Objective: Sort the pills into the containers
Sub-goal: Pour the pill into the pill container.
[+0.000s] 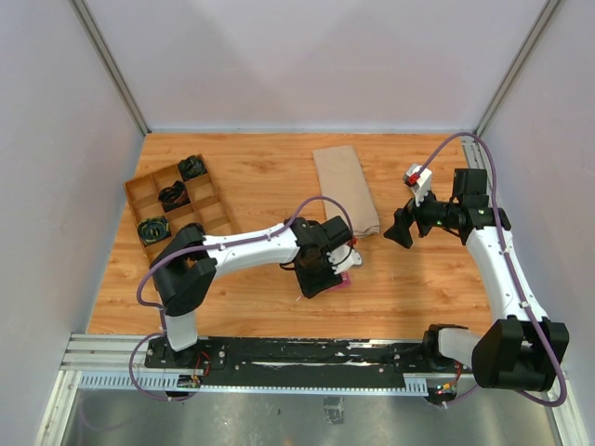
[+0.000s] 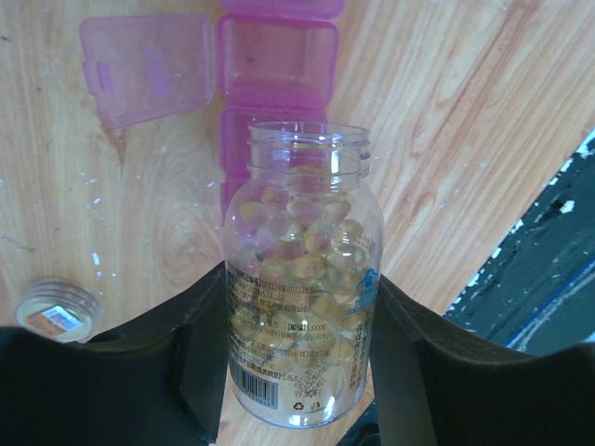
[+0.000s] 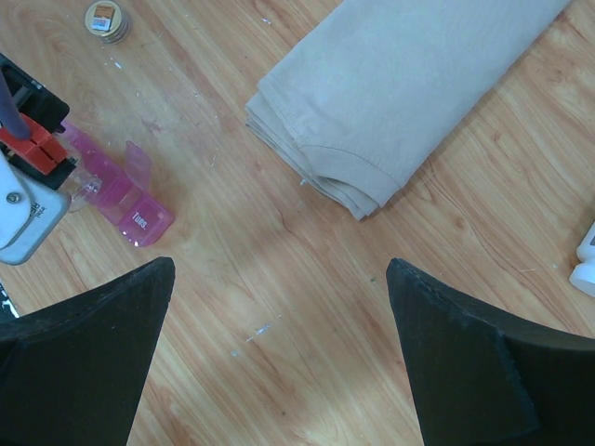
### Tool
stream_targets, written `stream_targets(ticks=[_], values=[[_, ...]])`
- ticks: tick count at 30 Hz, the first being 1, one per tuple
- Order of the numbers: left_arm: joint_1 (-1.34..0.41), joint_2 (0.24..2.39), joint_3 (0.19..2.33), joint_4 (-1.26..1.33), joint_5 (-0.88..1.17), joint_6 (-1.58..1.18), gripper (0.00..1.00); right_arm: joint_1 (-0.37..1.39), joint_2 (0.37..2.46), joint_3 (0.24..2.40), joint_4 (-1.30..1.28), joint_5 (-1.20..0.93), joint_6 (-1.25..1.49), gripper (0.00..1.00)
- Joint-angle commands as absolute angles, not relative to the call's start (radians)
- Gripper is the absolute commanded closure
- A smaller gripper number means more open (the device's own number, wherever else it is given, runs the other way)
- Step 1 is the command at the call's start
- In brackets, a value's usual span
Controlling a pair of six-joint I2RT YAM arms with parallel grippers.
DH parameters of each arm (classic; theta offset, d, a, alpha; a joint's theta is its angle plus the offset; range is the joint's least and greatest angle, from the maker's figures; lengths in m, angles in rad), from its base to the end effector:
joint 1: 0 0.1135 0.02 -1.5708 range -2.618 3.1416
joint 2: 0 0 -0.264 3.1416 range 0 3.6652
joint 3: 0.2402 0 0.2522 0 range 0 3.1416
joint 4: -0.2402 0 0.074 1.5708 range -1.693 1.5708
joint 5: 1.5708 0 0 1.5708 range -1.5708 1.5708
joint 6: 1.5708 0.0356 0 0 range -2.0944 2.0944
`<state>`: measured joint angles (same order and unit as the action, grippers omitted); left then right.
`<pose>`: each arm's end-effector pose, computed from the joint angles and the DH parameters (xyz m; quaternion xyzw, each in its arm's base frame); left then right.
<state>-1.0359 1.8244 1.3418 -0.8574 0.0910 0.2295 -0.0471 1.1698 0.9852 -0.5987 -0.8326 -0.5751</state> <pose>0.1787 -0.3080 0.2020 0.5910 0.7971 -0.0867 0.0881 0.2391 0.0151 0.3015 -0.3702 0.7749 0.2481 0.4484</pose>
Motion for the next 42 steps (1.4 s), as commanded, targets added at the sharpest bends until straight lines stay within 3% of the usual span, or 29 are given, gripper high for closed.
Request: stream_targets(ticks=[1, 5, 8, 11, 31, 36, 42], values=[[-1.005, 1.837, 1.364, -0.880, 0.128, 0.226, 1.00, -0.063, 1.172, 1.014, -0.598, -0.827, -0.567, 0.01], [-0.988, 1.833, 1.346, -0.858, 0.111, 0.231, 1.00, -0.063, 1.173, 1.016, -0.596, -0.825, -0.565, 0.01], [-1.074, 1.812, 1.397, -0.847, 0.106, 0.233, 1.00, -0.063, 1.170, 1.011, -0.586, -0.823, -0.563, 0.01], [-0.986, 1.847, 1.356, -0.872, 0.125, 0.234, 1.00, -0.063, 1.172, 1.017, -0.600, -0.821, -0.566, 0.01], [-0.992, 1.652, 1.191, -0.652, 0.141, 0.228, 1.00, -0.063, 1.178, 1.011, -0.594, -0.831, -0.569, 0.01], [-0.998, 1.477, 1.035, -0.423, 0.162, 0.229, 1.00, -0.063, 1.177, 1.002, -0.597, -0.887, -0.593, 0.01], [-1.051, 1.105, 0.642, 0.116, 0.145, 0.232, 1.00, -0.050, 1.125, 0.951, -0.590, -1.067, -0.685, 0.01]])
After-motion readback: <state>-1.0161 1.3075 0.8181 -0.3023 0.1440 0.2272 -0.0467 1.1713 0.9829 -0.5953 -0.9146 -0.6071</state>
